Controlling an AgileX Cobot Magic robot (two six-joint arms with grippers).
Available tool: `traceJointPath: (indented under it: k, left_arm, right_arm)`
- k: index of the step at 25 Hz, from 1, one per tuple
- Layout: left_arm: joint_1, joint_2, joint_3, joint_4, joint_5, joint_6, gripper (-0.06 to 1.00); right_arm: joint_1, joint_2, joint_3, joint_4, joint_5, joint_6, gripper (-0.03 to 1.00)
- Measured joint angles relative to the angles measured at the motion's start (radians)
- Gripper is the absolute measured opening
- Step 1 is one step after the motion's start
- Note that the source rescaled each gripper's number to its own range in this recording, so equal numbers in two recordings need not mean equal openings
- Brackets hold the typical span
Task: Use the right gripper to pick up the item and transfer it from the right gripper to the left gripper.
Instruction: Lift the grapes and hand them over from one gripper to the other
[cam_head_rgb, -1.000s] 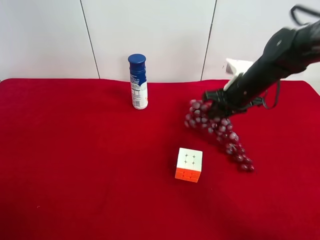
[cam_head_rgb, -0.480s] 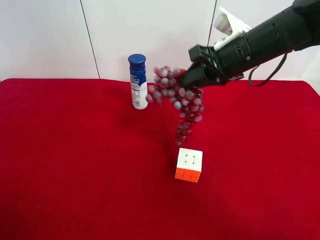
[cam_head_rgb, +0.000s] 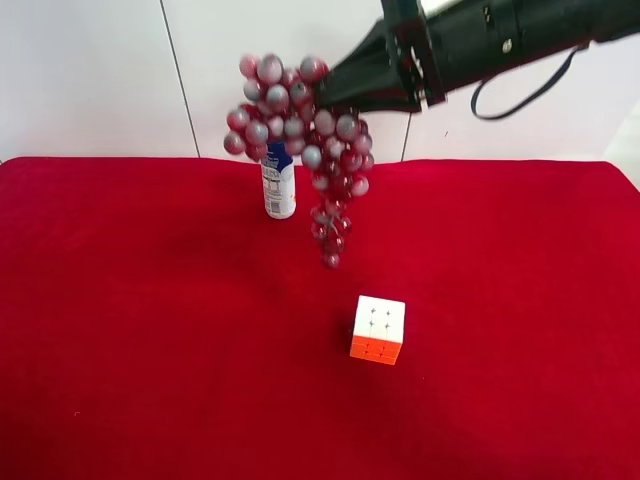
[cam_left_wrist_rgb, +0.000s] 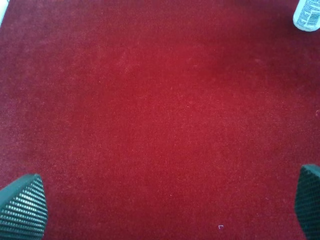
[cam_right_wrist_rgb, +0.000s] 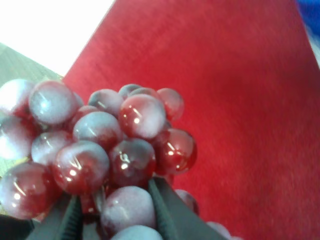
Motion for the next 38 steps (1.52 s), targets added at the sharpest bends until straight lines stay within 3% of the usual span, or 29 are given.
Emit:
traceJointPath:
  k: [6, 13, 16, 20, 23, 33, 36, 38]
  left_arm:
    - [0.0, 0.0, 0.0, 0.002, 0.0, 0.001, 1.0]
    - [0.0, 0.056, 0.0, 0.0, -0.008, 0.102, 0.97]
    - [0.0, 0.143, -0.017, -0.038, -0.041, 0.15, 0.95]
    - [0.0, 0.287, -0.069, -0.126, -0.115, 0.298, 0.95]
    - [0.0, 0.403, -0.092, -0.232, -0.164, 0.42, 0.98]
    - [0.0, 0.767, -0.094, -0.785, -0.338, 0.956, 1.0]
    - [0.0, 0.836, -0.109, -0.927, -0.355, 1.124, 1.0]
    - [0.0, 0.867, -0.14, -0.992, -0.357, 1.183, 1.0]
  right_arm:
    - [0.0, 0.0, -0.072, -0.039, 0.023, -0.002, 0.09]
    - [0.0, 0.0, -0.074, -0.065, 0.024, -0.003, 0.08]
    - [0.0, 0.0, -0.074, -0.077, 0.024, -0.001, 0.08]
    - [0.0, 0.0, -0.074, -0.083, 0.024, 0.0, 0.08]
    - [0.0, 0.0, -0.074, -0.084, 0.024, 0.0, 0.08]
    - [0.0, 0.0, -0.074, -0.084, -0.001, 0.0, 0.08]
    - [0.0, 0.0, -0.074, -0.105, -0.001, 0.001, 0.08]
    - [0.0, 0.0, -0.074, -0.126, -0.001, 0.005, 0.08]
